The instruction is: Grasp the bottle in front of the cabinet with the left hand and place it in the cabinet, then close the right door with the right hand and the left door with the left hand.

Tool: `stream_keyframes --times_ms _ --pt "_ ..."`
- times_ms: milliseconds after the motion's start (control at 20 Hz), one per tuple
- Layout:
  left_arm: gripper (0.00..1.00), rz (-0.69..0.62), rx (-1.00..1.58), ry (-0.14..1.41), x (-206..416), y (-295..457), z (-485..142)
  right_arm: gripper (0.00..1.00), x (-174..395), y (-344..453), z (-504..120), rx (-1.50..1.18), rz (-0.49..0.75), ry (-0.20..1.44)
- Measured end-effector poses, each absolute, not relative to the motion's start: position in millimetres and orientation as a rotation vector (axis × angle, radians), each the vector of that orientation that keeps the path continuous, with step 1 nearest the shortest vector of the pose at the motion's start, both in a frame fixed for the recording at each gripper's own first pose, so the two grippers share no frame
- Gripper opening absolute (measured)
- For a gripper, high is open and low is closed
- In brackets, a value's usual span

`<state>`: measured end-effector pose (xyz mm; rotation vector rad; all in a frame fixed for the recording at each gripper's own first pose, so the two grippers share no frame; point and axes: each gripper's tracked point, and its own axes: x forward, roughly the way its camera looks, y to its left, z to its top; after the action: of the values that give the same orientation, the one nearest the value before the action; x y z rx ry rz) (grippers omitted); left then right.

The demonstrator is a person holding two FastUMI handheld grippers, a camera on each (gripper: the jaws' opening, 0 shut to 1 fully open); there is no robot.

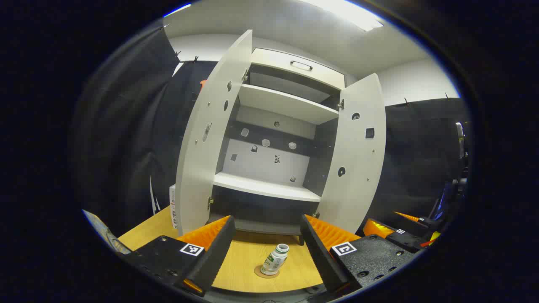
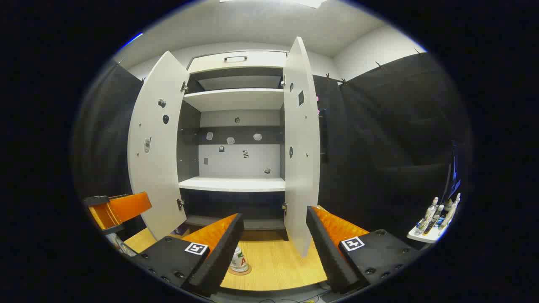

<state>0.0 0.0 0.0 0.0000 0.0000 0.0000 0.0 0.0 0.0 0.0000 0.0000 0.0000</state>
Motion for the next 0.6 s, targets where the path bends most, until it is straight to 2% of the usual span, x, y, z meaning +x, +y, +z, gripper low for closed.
stream_keyframes --times_ms 50,200,250,300,600 --pt "0.95 0.005 0.008 -0.001 -0.3 -1.0 0.5 0.99 2.3 0.7 1.3 -0.002 0.003 -0.001" --pt "0.92 0.008 0.034 -0.014 0.6 -9.4 2.8 0.99 5.8 -3.3 0.3 -0.014 0.015 -0.001" --pt "0.95 0.008 0.049 -0.025 0.6 -13.8 6.0 0.99 7.7 -6.3 -1.8 -0.006 0.020 0.010" --pt "0.92 0.007 0.057 -0.032 0.7 -18.3 6.3 0.99 9.8 -7.2 -1.9 0.006 0.030 0.015" --pt "0.97 0.038 0.043 -0.028 1.7 -54.3 5.7 0.98 16.1 -22.6 9.9 -0.006 0.095 0.001"
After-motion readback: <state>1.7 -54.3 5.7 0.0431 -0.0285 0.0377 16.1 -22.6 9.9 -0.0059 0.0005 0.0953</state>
